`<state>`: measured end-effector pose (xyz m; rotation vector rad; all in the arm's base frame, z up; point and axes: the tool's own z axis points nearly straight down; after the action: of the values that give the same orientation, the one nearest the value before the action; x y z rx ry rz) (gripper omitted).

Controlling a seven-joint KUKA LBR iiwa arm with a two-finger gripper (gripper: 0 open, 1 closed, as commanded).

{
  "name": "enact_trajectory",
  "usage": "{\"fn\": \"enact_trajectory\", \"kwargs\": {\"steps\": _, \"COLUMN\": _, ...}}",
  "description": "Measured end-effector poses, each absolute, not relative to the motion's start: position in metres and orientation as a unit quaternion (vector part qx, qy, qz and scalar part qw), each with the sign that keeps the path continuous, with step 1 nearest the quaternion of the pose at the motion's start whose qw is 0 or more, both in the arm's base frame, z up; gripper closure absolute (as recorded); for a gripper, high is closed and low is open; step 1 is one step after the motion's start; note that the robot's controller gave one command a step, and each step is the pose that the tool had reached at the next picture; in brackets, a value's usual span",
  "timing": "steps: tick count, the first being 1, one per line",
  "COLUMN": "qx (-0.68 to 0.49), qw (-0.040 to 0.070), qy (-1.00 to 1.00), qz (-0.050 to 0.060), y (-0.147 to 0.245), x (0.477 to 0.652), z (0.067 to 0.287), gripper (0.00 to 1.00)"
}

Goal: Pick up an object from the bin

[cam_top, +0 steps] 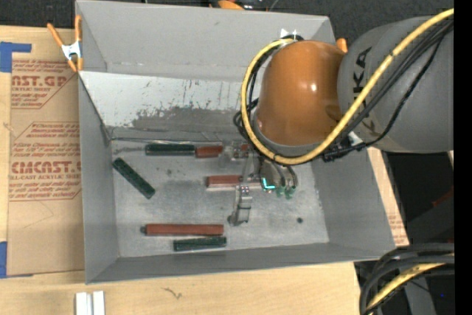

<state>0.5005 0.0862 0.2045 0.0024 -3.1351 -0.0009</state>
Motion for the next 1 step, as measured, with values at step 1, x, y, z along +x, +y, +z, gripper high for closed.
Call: {"fn": "enact_trajectory", "kwargs": {"steps": 1, "qx": -0.031, "qw": 0.002, "qy": -1.0, "qz": 0.0, "y": 0.0634, "x": 0.5537, "z": 0.0681, "gripper": 0.0}}
